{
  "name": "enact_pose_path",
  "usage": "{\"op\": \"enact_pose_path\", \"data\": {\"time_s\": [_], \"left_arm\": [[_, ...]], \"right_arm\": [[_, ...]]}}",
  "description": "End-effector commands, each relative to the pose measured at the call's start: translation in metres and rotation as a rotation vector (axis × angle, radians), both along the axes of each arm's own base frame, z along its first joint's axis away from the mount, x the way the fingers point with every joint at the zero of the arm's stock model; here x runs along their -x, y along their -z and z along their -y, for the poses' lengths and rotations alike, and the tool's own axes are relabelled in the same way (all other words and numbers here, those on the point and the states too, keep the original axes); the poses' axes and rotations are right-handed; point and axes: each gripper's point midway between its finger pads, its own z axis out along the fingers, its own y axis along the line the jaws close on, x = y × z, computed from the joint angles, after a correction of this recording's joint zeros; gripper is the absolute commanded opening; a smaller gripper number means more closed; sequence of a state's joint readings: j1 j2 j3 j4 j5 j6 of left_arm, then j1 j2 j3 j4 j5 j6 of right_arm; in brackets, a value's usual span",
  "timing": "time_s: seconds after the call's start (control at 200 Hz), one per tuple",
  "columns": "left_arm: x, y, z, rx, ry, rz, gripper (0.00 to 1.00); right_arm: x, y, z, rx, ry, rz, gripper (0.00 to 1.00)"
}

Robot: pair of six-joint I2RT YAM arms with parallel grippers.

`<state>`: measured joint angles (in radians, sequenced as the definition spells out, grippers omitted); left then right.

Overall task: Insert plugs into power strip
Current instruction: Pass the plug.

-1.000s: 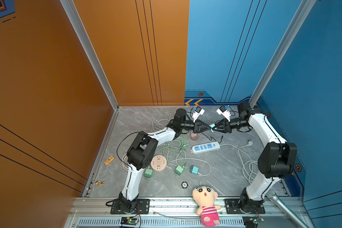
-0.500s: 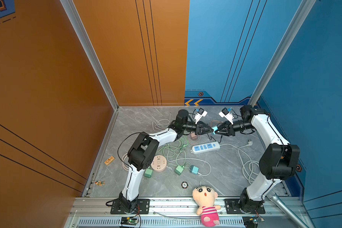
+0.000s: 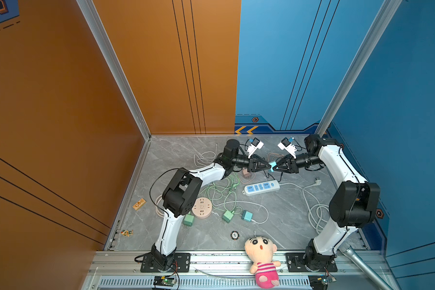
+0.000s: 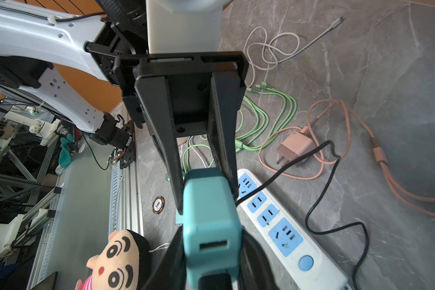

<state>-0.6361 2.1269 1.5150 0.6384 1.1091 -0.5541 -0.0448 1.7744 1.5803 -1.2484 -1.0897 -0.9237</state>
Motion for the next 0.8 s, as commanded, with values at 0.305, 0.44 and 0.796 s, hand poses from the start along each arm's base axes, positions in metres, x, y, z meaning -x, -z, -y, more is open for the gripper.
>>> {"op": "enact_pose_path", "data": {"time_s": [0.305,0.44,0.796], "left_arm": [[0.005,-0.007,0.020,0.029,0.015,0.041,0.05],[0.002,-0.010,0.020,0.033,0.000,0.046,0.14],[-0.043,-0.025,-0.026,0.026,-0.229,0.023,0.76]], "right_arm": [[0.001,0.000,-0.017,-0.014,-0.056,-0.019,0.10],[0.000,0.000,-0.017,-0.014,-0.054,-0.019,0.00],[-0.015,0.014,0.016,0.209,0.089,0.089,0.00]]}}
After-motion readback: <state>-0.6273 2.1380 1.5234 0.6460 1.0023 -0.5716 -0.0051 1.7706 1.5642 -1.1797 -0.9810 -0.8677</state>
